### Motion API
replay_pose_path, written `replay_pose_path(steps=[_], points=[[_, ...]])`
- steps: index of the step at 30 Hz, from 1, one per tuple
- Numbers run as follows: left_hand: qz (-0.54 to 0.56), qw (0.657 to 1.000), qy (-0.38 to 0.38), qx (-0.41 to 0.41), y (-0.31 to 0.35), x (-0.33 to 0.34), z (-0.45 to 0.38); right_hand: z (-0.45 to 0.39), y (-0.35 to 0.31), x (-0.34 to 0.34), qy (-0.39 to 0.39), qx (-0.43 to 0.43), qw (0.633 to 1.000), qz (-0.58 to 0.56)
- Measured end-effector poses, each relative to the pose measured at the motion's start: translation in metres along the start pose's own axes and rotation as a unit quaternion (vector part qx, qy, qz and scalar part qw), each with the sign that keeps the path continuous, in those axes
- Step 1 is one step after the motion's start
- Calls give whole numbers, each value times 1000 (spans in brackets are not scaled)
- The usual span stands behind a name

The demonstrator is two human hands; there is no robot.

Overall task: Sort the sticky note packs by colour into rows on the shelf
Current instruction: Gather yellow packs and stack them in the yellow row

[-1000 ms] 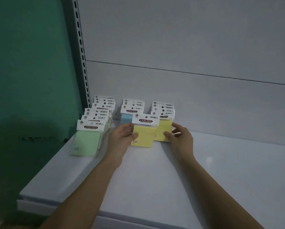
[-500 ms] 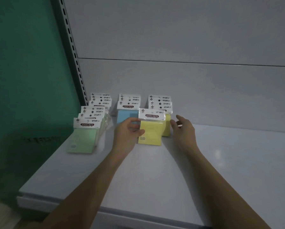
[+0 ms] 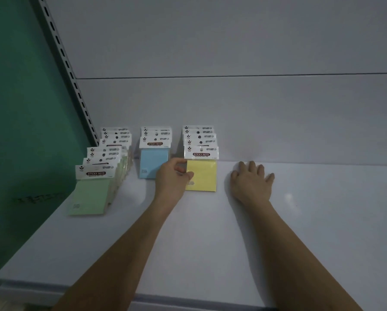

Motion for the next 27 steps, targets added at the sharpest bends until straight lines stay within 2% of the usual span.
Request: replay_pose_path(steps=[9,14,17,20,23,27], points=[[-5,999,24,42,-12,7,-5,1,-2,0,51,-4,999,17],[-43,992,68,96,-4,2,1,5,-4,-4,35,-3,999,-5],[-58,985,79,144,-6,-6,13,16,-9,-23,35,6,994,-106],[-116,970,50,209,-2,-6,24,28,2,-41,-32,-22,965,-260],[-193,945,-10,262,25,4,33,40,33,-67,-106,-32,953,-283],[-295,925,-151,187,70,41,57,62,85,-111,-167,-32,957,-235]])
Point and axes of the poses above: each hand's wrist, its own z-axis away from the middle knuckle, its own x-axis out of the palm, y = z × x, the point moved 3 cm from there along -z, towards the middle knuckle, and after that the axes turned 5 degrees about -x, right-handed, at the moved point
